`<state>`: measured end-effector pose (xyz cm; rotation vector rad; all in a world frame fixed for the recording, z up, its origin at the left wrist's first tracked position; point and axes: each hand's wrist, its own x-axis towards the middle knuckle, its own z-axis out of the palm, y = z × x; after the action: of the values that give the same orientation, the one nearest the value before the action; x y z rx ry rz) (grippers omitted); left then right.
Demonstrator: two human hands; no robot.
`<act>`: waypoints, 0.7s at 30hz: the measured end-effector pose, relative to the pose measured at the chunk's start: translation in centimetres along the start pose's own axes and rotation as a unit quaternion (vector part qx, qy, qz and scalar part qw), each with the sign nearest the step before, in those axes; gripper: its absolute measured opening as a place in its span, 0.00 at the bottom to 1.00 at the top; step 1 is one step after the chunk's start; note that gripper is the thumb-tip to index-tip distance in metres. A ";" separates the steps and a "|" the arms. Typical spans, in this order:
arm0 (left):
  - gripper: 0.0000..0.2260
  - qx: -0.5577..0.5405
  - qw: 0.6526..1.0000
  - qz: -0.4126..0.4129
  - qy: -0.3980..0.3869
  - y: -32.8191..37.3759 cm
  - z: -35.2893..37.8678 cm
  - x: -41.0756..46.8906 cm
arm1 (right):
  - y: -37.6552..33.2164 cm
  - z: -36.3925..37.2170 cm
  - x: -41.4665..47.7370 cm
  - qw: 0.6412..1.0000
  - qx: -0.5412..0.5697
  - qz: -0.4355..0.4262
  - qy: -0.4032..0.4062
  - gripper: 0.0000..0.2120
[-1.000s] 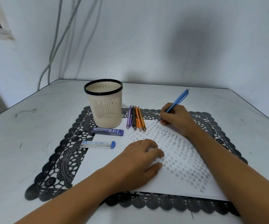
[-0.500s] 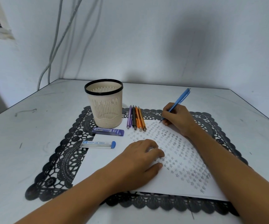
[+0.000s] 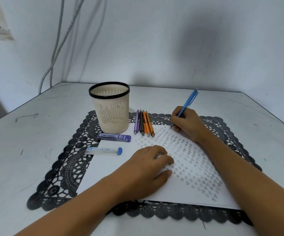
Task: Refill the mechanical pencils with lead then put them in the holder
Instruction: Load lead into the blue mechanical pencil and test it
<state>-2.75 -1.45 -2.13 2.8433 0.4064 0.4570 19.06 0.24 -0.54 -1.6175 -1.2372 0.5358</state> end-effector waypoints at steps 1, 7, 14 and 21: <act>0.16 0.000 1.000 0.000 0.000 0.0 0.0 0.0 | 0.0 0.0 0.0 1.000 0.001 0.000 0.001 0.06; 0.15 0.006 1.000 0.003 0.005 0.0 0.1 0.0 | 0.1 -0.1 -0.2 0.999 0.023 -0.003 -0.023 0.05; 0.16 0.006 1.000 0.002 0.003 0.0 0.1 0.0 | 0.2 0.2 0.1 1.000 0.009 0.001 0.020 0.05; 0.16 0.012 1.000 0.005 0.003 -0.1 0.1 0.1 | 0.2 0.0 0.0 1.000 0.019 -0.003 -0.003 0.06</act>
<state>-2.63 -1.36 -2.27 2.8685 0.4020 0.4667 19.20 0.25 -0.75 -1.5822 -1.2294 0.5583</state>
